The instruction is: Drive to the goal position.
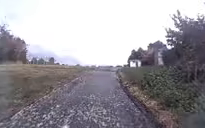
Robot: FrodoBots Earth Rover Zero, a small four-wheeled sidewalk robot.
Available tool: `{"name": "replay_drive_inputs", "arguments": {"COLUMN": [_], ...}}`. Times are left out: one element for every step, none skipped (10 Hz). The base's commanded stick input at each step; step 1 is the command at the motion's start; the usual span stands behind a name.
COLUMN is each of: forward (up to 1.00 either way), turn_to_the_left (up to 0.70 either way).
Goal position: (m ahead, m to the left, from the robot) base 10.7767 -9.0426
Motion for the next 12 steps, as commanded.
{"name": "replay_drive_inputs", "arguments": {"forward": [0.6, 0.6, 0.6, 0.6, 0.6, 0.6, 0.6, 0.6, 0.6, 0.6, 0.6, 0.6], "turn_to_the_left": [0.0, 0.0, 0.0, 0.0, 0.0, 0.0, 0.0, 0.0, 0.0, 0.0, 0.0, 0.0]}}
